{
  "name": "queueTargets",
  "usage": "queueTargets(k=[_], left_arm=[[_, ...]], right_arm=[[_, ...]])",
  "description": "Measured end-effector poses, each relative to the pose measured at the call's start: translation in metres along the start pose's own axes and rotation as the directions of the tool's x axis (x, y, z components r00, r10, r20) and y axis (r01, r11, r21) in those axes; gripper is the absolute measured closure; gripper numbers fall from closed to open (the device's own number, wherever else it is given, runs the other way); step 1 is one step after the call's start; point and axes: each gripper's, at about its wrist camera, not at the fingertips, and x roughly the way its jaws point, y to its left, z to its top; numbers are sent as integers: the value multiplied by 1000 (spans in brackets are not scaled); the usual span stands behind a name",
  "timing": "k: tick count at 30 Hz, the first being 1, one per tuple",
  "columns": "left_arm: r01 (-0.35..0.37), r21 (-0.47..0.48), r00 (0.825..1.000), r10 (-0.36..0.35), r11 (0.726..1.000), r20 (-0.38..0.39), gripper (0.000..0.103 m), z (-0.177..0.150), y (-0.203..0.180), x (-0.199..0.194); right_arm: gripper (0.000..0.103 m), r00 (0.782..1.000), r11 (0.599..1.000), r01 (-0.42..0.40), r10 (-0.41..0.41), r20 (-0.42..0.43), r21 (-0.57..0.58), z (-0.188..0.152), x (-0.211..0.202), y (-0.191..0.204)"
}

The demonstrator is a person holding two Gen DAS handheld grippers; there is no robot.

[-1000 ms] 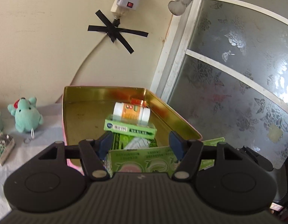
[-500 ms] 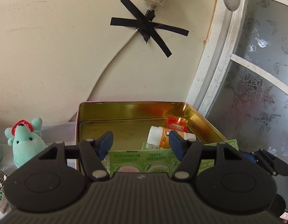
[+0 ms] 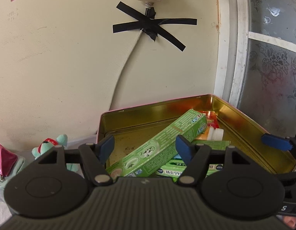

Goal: Organize objects
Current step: 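Withdraw the right gripper up out of the tin box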

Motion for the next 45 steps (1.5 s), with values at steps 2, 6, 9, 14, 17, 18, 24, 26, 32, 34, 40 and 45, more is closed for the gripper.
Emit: queueTargets(k=[2,6,9,14,17,18,24,26,32,34,40,45], left_arm=[[-9,1,1000,9,1000,0,24,-3,0,-6],[-26,14,1000,26,1000,5,24,-12,-2,-20],[-30,11,1000,30,999,5,24,-21,-2,-31],[-29,6,1000,29,1000,2,24,-37,-1,-50],[-32,-3,999,32,999,11,24,-45,2,-61],[-31,-8,999,31,999,12,24,-47,3,-64],[-33,-31,999,34,999,14,24,-64,10,-81],[-34,-40,999,35,999,11,24,-70,13,-85],[-47,-67,999,47,997,-4,24,-91,34,-97],[-57,-71,998,56,996,-19,24,-102,44,-99],[-116,-100,991,109,988,-72,24,-129,82,-100],[-184,-100,978,173,978,-115,23,-148,118,-100]], right_arm=[[15,1000,1000,-6,6,7,8,-1,-5,2],[14,1000,999,-15,15,12,40,-6,-19,5],[13,1000,998,-18,17,20,60,-11,-32,9],[13,999,996,-10,7,33,92,-19,-51,21],[13,999,995,7,-12,47,97,-23,-61,34],[13,998,995,14,-19,53,96,-25,-64,38],[13,997,993,25,-34,71,119,-36,-83,62],[13,998,992,19,-27,64,123,-39,-87,67],[14,1000,992,-9,7,17,123,-47,-95,85],[14,999,993,-33,33,-6,113,-50,-94,95],[24,989,992,-117,120,-85,38,-58,-87,138],[29,970,982,-184,176,-168,-34,-62,-78,178]])
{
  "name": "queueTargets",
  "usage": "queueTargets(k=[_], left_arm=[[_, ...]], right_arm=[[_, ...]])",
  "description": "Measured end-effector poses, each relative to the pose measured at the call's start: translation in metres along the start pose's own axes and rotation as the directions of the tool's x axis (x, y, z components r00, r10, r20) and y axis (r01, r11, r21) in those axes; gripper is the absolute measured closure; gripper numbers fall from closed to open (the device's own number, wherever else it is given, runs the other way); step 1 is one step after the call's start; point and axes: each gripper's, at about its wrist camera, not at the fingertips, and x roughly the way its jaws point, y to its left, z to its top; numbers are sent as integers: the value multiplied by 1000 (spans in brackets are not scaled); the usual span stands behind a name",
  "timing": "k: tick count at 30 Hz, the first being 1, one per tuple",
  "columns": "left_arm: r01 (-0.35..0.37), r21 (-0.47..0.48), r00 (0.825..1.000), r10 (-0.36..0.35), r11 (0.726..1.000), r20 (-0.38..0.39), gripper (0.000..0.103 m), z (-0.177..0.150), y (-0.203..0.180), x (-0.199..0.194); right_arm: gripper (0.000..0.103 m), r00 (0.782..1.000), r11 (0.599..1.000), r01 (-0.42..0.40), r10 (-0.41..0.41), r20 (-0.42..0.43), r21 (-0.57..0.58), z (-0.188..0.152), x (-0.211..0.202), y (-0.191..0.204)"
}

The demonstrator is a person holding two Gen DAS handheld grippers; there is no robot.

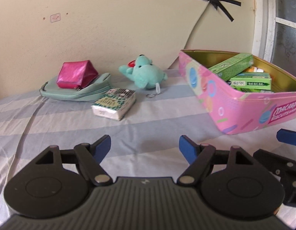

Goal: Organize objects
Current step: 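Withdraw the right gripper up out of the tin box, then grasp the white-and-green VIRJOY tissue pack with the right gripper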

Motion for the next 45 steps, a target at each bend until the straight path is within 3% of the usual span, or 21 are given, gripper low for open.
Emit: queueTargets(k=[5,8,13,18,25,31,36,45], left_arm=[[-37,-40,998,34,999,-61,19,-6,34,13],[-31,-62,997,26,998,-78,17,-4,48,19],[-88,8,994,88,996,-71,8,0,69,27],[-149,4,986,149,989,-72,5,1,107,35],[-149,-176,985,130,973,-115,6,4,158,43],[-139,-190,986,118,972,-117,6,3,169,43],[-134,-202,987,112,970,-117,5,3,171,44],[-132,-200,987,110,971,-117,5,4,170,44]], right_arm=[[29,993,997,-45,38,-114,-55,-1,24,27],[29,990,993,-44,28,-137,-111,4,33,44],[28,986,990,-72,53,-159,-120,16,55,56],[25,982,983,-98,71,-173,-157,29,80,76],[15,978,982,-102,71,-196,-157,46,118,107],[11,976,985,-86,52,-211,-152,65,158,129],[6,975,998,-31,17,-220,-59,84,189,129],[1,975,1000,6,-12,-221,-26,94,213,134]])
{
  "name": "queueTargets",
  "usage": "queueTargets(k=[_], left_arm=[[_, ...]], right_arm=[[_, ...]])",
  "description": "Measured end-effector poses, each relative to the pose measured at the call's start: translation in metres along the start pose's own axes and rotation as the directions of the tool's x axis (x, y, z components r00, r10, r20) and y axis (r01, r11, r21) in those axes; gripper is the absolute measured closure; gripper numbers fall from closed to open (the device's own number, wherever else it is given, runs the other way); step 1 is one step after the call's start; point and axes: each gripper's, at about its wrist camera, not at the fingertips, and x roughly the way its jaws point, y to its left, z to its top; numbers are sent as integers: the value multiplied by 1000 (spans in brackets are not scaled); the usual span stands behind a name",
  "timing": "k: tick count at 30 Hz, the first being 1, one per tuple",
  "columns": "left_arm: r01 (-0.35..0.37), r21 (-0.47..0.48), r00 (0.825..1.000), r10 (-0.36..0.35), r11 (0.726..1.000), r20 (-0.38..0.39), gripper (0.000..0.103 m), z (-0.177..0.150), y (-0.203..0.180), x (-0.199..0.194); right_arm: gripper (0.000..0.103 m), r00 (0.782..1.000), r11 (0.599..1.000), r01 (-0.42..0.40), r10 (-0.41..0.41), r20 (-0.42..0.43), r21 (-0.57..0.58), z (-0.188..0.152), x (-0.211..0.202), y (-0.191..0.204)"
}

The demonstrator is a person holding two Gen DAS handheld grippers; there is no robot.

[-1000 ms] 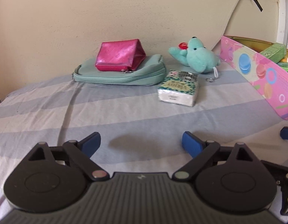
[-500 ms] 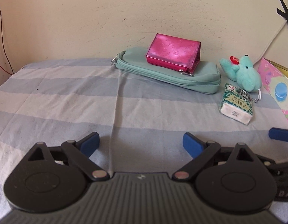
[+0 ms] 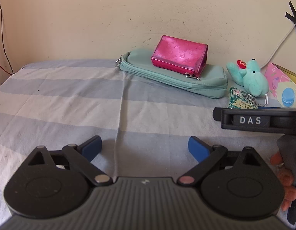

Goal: Organize objects
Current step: 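Grasp the white-and-green VIRJOY tissue pack with the right gripper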

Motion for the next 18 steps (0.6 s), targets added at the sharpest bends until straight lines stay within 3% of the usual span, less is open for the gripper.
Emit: queueTargets(k=[3,5,8,12,18], left_arm=[[1,0,1000,-1,1000,0,4,0,0,0],[2,-1,1000,-2,1000,0,4,0,0,0],[0,0,1000,0,1000,-1,4,0,0,-1],[2,2,1000,-2,1000,-2,4,0,0,-1],[3,15,1000,-3,1000,-5,3,-1,-3,0]], right_arm=[[4,1000,1000,17,-17,11,23,3,3,-3],[20,999,999,27,-28,31,36,2,1,-6],[32,999,1000,10,-11,41,25,-1,-5,-12],[34,999,998,-9,11,37,-61,-8,-13,-6],[34,988,965,-148,155,15,-218,-42,-55,-6]])
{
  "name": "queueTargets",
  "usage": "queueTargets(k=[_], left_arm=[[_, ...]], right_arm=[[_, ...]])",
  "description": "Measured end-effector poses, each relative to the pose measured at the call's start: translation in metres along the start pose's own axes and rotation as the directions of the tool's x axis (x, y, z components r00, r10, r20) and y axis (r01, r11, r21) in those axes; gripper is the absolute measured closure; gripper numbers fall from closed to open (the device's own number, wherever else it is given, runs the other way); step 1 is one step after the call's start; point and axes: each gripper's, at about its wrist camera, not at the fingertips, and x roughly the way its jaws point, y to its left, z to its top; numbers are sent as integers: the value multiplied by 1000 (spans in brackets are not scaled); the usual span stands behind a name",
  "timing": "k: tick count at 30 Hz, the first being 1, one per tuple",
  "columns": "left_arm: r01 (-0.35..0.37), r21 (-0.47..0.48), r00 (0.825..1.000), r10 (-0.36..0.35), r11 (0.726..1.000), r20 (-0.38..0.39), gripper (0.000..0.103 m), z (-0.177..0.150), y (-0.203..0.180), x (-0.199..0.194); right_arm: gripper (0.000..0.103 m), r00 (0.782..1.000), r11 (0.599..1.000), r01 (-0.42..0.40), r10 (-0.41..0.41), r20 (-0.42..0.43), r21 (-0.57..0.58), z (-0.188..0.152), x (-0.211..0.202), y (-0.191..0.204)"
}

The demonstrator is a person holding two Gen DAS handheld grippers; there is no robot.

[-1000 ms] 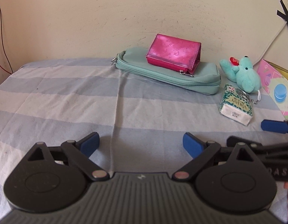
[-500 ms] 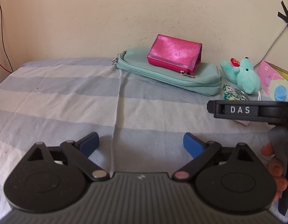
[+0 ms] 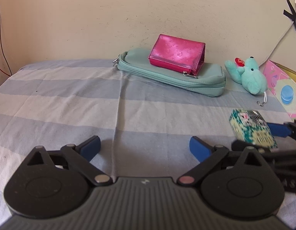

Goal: Organize objects
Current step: 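Grasp the white-and-green VIRJOY tissue pack with the right gripper, then lift the tissue pack and carry it over the tin with the right gripper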

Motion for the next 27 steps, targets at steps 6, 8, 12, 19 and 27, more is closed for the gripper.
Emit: queueTargets(k=[6,8,12,19,27], left_arm=[[37,83,999,-37,996,-3,2,-2,-13,-1],[36,100,999,-36,994,2,2,-3,-15,-2],[32,102,999,-33,994,4,1,-4,-16,-2],[12,102,1000,-13,995,9,0,-4,-19,-3],[99,160,995,-100,982,-2,3,-19,-53,-24]], right_arm=[[33,999,998,-45,45,19,-48,-46,-55,-3],[33,999,998,-38,39,23,-47,-59,-75,-8],[33,999,998,-23,26,40,-52,-86,-109,-21],[32,998,997,47,-45,50,-56,-121,-158,-48],[33,982,985,170,-166,85,-32,-159,-199,-89]])
